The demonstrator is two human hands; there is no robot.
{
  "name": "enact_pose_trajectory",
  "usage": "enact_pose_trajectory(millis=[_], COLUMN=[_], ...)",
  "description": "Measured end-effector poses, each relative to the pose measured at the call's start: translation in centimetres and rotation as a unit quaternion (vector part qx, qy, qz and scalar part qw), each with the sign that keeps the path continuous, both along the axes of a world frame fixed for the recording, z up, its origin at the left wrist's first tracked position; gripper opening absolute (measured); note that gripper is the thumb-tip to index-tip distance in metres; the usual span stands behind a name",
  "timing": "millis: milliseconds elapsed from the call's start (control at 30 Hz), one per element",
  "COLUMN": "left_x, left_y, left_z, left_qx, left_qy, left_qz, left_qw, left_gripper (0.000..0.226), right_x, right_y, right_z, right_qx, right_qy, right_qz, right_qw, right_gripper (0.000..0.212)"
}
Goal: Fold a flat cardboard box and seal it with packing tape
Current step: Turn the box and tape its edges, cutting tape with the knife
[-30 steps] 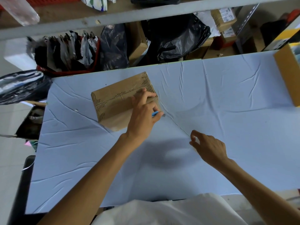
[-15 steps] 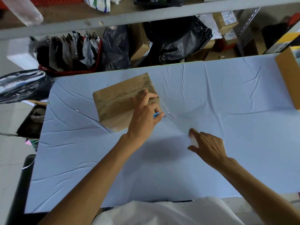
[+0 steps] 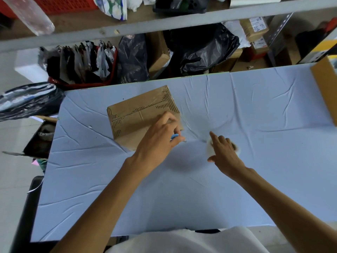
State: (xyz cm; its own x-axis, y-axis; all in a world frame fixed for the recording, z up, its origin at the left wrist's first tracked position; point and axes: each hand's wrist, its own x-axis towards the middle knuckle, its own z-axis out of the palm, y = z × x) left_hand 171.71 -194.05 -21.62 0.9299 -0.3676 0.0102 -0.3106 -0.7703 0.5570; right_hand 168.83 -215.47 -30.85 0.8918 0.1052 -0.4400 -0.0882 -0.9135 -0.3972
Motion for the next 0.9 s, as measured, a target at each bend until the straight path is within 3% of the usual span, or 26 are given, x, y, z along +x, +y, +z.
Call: enact_pose_trajectory(millis=[100, 200, 367, 467, 533, 700, 767, 833, 900], left_x=[-2.0, -4.2, -4.4, -4.4, -4.5, -4.5, -4.1, -2.8, -1.2], left_y=[0.8, 1.0, 0.0, -0.4, -0.5, -1.0, -1.1, -0.9, -0.3], left_z=[-0.8, -4.3, -12.4, -15.3, -16.3, -15.8, -13.9, -10.9, -7.1], left_qx=[-0.046, -0.123, -0.1, -0.088, -0.064, 0.109, 0.137, 0.1, 0.058], left_qy=[0.009, 0.143, 0.275, 0.27, 0.246, 0.153, 0.128, 0.133, 0.148], left_qz=[0.0, 0.031, 0.188, 0.21, 0.226, 0.194, 0.149, 0.075, -0.004], left_qw=[0.999, 0.982, 0.938, 0.936, 0.94, 0.963, 0.971, 0.983, 0.987], left_gripper=[0.022, 0.023, 0.019, 0.019, 0.03, 0.041, 0.043, 0.035, 0.027], right_x=[-1.1, -2.5, -4.1, -4.2, -4.1, -3.1, -1.6, 0.5, 3.3], right_y=[0.2, 0.2, 1.0, 1.2, 1.0, 1.4, 1.8, 2.3, 2.8], right_z=[-0.6, -1.3, -2.5, -3.0, -3.2, -1.6, 0.1, 2.0, 4.2], right_qx=[0.003, -0.026, -0.1, -0.106, -0.117, -0.155, -0.097, 0.087, 0.303], right_qy=[0.024, 0.025, -0.044, -0.049, -0.036, -0.04, -0.066, -0.036, 0.075], right_qz=[0.02, 0.041, 0.082, 0.079, 0.082, 0.07, 0.026, -0.078, -0.218], right_qw=[0.999, 0.999, 0.991, 0.99, 0.989, 0.985, 0.993, 0.992, 0.925], right_gripper=[0.101, 0.102, 0.1, 0.098, 0.098, 0.101, 0.092, 0.064, 0.036])
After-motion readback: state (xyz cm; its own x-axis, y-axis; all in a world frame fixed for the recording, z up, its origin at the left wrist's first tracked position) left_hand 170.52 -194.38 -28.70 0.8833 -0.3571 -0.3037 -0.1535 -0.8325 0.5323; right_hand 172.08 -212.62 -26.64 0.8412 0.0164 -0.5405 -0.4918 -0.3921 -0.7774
